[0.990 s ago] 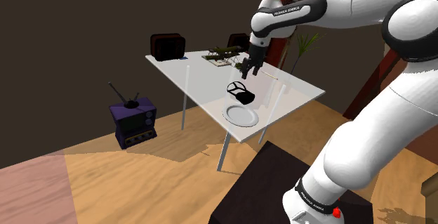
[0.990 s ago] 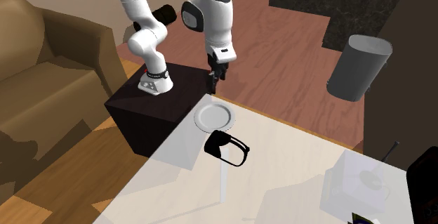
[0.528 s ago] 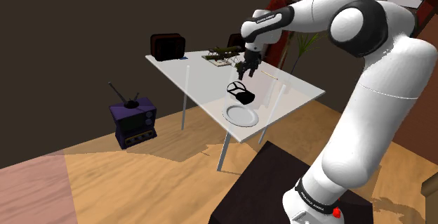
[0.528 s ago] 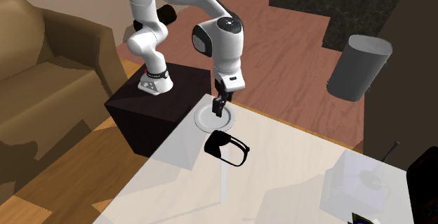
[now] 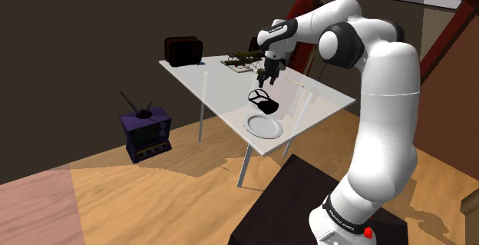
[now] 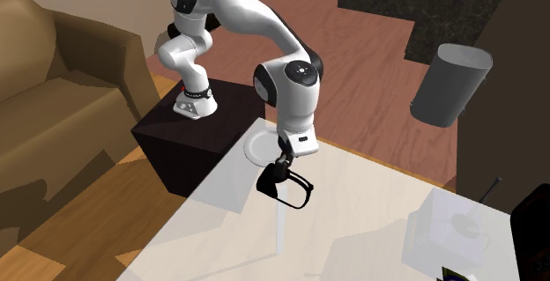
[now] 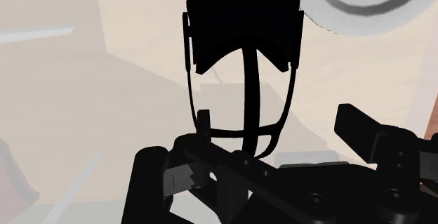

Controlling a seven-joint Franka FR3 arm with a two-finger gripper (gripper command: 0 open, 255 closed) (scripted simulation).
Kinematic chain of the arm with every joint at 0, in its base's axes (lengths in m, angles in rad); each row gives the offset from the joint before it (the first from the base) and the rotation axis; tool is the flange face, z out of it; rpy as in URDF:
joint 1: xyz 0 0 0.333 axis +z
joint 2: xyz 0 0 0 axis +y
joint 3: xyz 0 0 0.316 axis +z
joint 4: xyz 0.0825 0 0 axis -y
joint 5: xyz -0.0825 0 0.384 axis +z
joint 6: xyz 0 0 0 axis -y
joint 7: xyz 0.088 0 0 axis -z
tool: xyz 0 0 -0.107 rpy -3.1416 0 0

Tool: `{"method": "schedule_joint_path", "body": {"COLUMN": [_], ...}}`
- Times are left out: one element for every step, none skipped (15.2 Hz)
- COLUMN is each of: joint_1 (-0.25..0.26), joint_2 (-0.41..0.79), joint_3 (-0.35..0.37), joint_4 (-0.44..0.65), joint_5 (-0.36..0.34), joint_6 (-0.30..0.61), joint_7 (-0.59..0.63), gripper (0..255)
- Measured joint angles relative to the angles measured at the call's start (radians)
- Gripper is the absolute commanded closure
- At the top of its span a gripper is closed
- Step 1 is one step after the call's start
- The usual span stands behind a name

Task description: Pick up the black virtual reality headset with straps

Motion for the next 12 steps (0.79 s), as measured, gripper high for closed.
{"method": "schedule_joint_path", "body": {"joint_1": [-0.007, -0.012, -0.015, -0.015, -0.017, -0.02, -0.021, -0.02, -0.02, -0.02, -0.02, -0.02], "joint_2": [0.02, 0.035, 0.045, 0.049, 0.058, 0.071, 0.077, 0.078, 0.079, 0.08, 0.08, 0.08], "joint_3": [0.002, 0.004, 0.006, 0.007, 0.009, 0.012, 0.013, 0.014, 0.014, 0.015, 0.015, 0.015], "joint_4": [0.019, 0.026, 0.026, 0.018, 0.019, 0.021, 0.016, 0.007, 0.004, 0.002, 0.001, 0.001], "joint_5": [0.007, 0.012, 0.016, 0.018, 0.022, 0.026, 0.029, 0.03, 0.031, 0.031, 0.031, 0.031], "joint_6": [-0.001, 0.005, 0.014, 0.026, 0.034, 0.044, 0.054, 0.064, 0.068, 0.07, 0.072, 0.072], "joint_7": [-0.004, -0.007, -0.01, -0.011, -0.012, -0.014, -0.016, -0.017, -0.017, -0.017, -0.018, -0.018], "gripper": [0, 0, 0, 0, 0, 0, 0, 0, 255, 255, 255, 255]}}
